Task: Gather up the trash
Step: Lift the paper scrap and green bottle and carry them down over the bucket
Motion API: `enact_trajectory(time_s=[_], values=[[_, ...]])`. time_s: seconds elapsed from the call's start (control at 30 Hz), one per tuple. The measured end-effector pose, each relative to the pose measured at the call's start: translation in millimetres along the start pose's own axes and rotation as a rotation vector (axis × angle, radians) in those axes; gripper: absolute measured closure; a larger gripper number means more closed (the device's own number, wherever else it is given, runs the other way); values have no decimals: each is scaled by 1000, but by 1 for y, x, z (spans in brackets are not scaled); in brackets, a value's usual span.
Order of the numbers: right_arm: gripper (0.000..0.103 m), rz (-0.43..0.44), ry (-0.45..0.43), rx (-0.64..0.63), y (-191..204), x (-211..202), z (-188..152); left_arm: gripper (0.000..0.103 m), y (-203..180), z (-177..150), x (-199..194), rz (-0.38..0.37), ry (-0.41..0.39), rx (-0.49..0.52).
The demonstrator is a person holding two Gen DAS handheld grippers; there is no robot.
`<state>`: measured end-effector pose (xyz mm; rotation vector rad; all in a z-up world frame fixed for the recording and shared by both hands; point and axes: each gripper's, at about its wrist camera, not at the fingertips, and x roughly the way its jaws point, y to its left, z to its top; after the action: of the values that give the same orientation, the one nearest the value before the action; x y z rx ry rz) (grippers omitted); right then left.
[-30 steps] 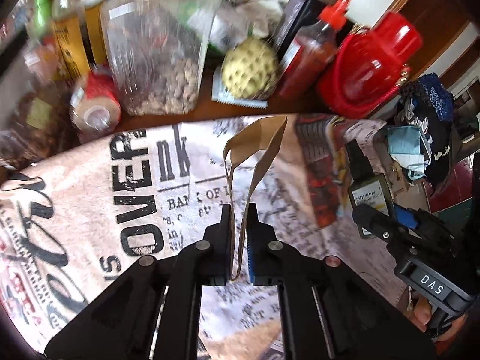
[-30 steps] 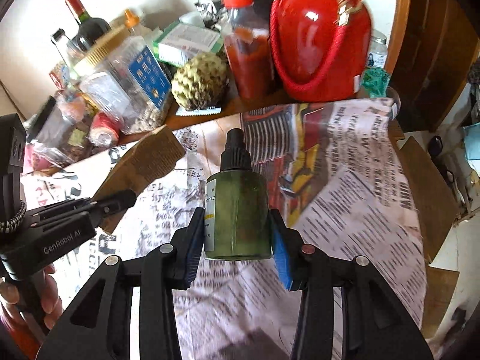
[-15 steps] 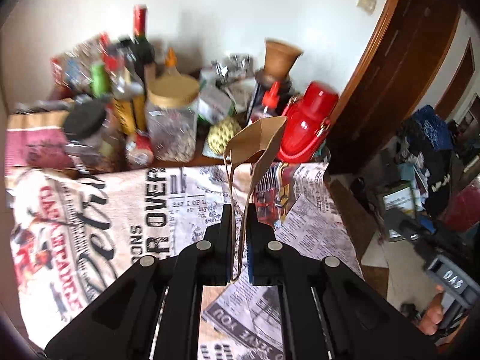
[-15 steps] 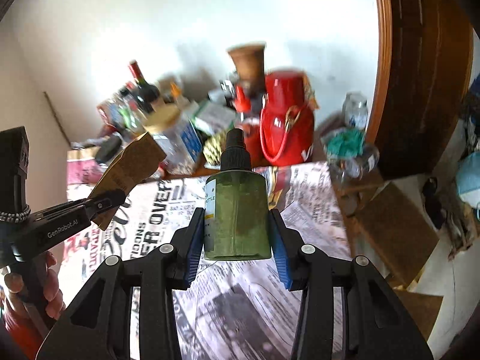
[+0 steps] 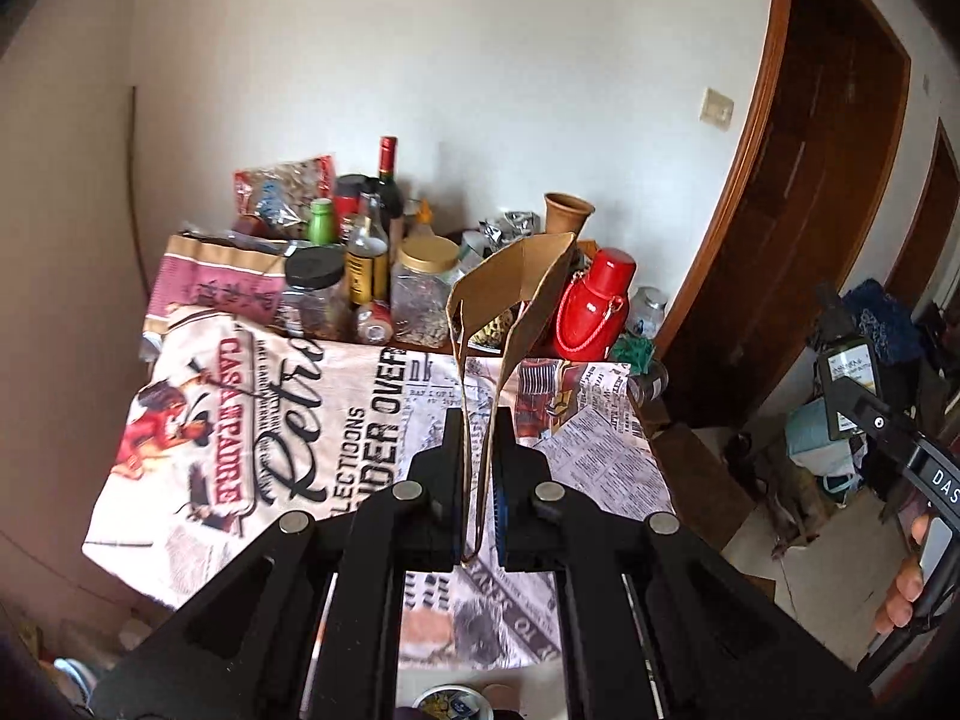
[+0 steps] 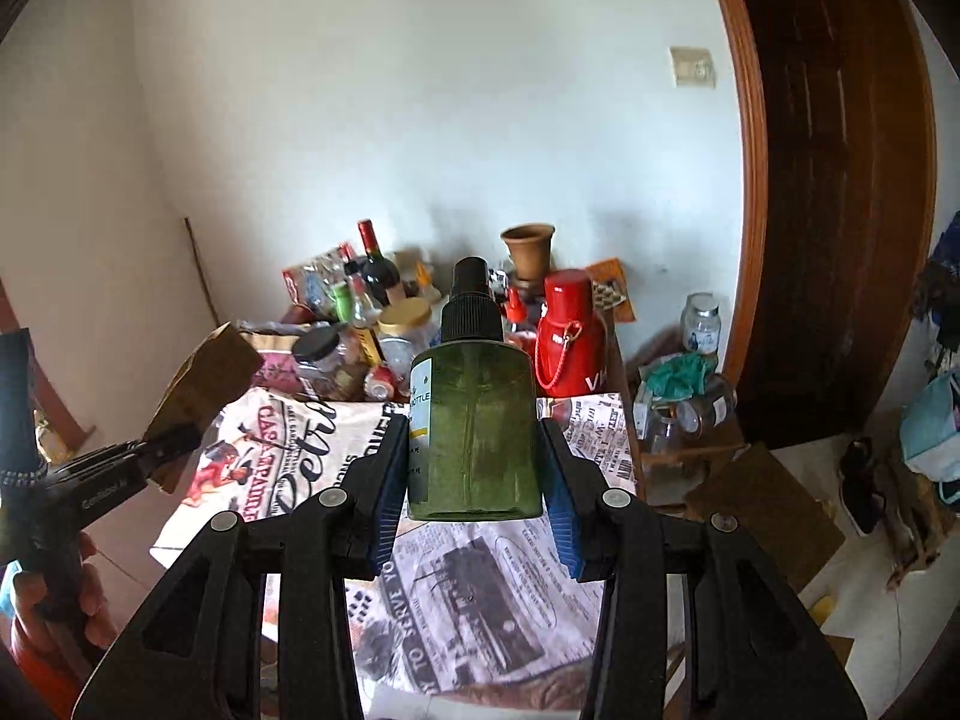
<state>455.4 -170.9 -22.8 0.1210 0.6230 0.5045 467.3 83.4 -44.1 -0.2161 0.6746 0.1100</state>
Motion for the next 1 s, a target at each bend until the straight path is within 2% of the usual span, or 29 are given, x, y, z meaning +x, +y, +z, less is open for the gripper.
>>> enact_trajectory(time_s=[0.3,0.47,0.73,1.0], values=[[65,-63,-74,47,35,-63,-36,97,27,-32,-79,-56,-57,47],[65,-101,-72,77,70,-91,-72,97,48,-67,-120,-84,-32,92],[65,-141,28,75,109,-106,-130,97,82,-137,-141,-111,104,87],[65,-152,175,119,105,-102,-178,97,83,-187,-127,-130,244,99]])
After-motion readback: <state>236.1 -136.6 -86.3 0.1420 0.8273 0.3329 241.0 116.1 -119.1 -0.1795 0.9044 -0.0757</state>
